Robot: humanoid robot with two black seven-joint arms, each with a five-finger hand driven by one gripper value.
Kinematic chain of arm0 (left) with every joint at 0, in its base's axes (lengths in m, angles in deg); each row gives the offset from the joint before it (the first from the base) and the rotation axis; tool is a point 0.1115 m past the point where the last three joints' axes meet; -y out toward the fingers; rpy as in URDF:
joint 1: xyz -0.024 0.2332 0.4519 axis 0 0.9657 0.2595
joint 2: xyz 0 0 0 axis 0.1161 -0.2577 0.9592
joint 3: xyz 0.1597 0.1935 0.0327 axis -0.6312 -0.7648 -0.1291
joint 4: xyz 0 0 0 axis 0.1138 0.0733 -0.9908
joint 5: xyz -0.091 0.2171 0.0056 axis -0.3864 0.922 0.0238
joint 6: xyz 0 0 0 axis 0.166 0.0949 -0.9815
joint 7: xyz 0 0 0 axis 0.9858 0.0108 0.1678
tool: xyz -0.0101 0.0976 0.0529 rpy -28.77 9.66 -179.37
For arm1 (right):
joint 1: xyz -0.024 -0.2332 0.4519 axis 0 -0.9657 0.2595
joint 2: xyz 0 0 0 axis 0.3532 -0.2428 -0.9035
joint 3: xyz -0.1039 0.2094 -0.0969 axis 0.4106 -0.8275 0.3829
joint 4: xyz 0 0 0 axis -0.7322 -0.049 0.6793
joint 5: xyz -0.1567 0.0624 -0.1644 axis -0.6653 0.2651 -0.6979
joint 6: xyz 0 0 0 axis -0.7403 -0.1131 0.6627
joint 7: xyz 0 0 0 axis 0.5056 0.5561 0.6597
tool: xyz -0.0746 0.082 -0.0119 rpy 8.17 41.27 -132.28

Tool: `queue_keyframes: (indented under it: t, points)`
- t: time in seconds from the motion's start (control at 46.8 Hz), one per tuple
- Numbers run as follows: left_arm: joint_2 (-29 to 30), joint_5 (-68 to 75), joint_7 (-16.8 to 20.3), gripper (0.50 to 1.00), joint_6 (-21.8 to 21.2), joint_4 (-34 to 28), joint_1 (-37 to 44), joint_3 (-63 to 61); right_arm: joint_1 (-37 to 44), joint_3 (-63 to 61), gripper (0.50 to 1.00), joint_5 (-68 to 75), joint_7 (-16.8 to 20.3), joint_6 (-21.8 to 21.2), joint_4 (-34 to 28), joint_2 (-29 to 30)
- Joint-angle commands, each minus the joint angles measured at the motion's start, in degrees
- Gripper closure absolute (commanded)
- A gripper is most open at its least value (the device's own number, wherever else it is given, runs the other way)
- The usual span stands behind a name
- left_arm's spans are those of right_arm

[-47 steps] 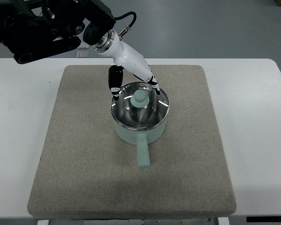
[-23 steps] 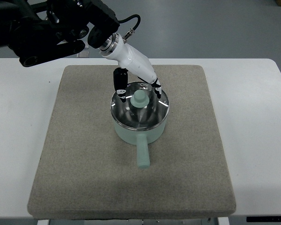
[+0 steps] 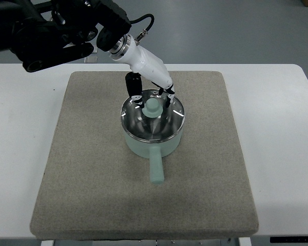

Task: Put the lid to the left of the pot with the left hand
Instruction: 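Lower the left hand onto the lid and position fingers around the knob, then close the left hand fingers around the mint-green lid knob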

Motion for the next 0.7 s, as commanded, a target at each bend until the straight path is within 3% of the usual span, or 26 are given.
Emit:
queue_keyframes:
  t: [0.0,0.171,0.278,0.342,0.406,0.448,0.683]
  points:
    - [0.0,-0.1,0.0,0.793,0.0,0.0,-0.1,0.1,0.0,0.0,0.576,0.0,0.0,0.0,0.0,0.0]
    - [0.0,-0.3,0.0,0.795,-0.1,0.1,0.1,0.2,0.0,0.0,0.576,0.0,0.0,0.0,0.0,0.0]
    - [0.1,-0.8,0.0,0.744,0.0,0.4,0.2,0.2,0.0,0.0,0.576,0.0,0.0,0.0,0.0,0.0]
    - [0.1,-0.9,0.0,0.656,0.3,0.6,0.2,0.2,0.0,0.0,0.576,0.0,0.0,0.0,0.0,0.0]
    - [0.2,-0.7,0.0,0.649,0.3,0.5,0.2,0.2,0.0,0.0,0.576,0.0,0.0,0.0,0.0,0.0]
    - [0.2,-0.8,0.0,0.617,0.4,0.6,0.2,0.2,0.0,0.0,0.576,0.0,0.0,0.0,0.0,0.0]
    - [0.1,-1.1,0.0,0.615,0.4,0.6,0.2,0.2,0.0,0.0,0.576,0.0,0.0,0.0,0.0,0.0]
